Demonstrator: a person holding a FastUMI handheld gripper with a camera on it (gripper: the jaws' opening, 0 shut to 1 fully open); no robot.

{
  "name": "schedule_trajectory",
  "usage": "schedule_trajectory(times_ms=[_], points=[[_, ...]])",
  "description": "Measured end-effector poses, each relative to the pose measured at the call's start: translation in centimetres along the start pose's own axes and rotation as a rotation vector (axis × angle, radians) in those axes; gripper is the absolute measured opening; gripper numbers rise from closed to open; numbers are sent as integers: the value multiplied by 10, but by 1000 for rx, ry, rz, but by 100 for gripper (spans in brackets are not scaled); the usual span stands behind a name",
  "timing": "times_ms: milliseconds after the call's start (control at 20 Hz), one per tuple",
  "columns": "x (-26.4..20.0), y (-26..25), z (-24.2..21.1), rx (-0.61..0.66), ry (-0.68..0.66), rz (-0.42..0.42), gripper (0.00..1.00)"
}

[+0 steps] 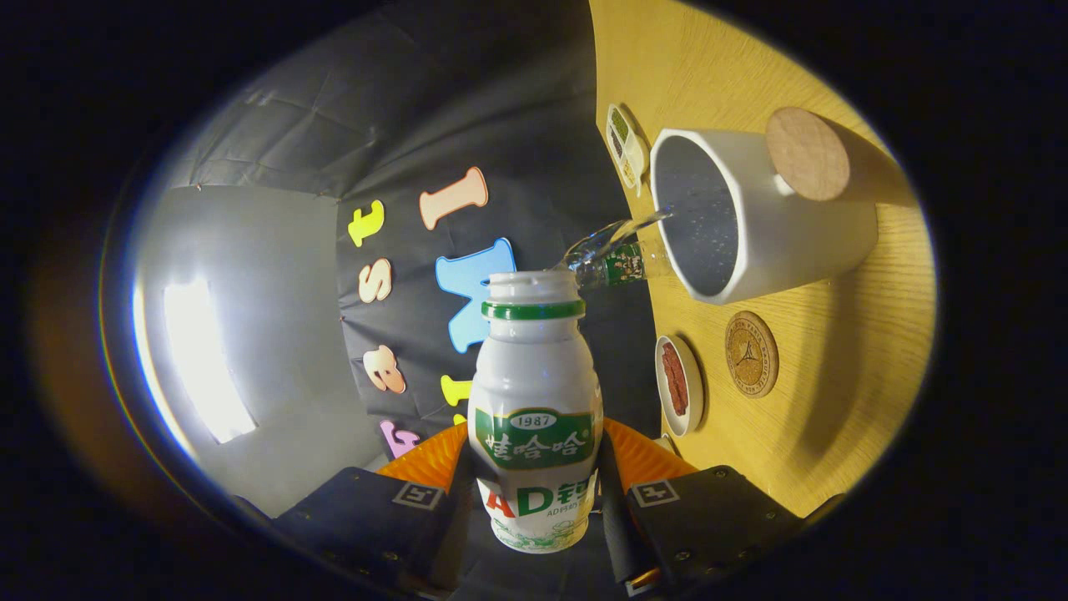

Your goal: Take the bottle from table, then pour the juice into the cup, finally place the bottle on the coaster

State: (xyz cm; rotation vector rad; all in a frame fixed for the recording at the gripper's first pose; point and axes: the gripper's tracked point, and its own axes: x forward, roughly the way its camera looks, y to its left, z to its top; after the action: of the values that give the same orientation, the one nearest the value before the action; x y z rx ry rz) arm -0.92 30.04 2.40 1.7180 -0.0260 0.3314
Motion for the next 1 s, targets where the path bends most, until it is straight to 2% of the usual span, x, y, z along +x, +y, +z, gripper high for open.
schedule_trajectory(times_ms=[1000], points=[[1,7,1,74,-8,23,67]])
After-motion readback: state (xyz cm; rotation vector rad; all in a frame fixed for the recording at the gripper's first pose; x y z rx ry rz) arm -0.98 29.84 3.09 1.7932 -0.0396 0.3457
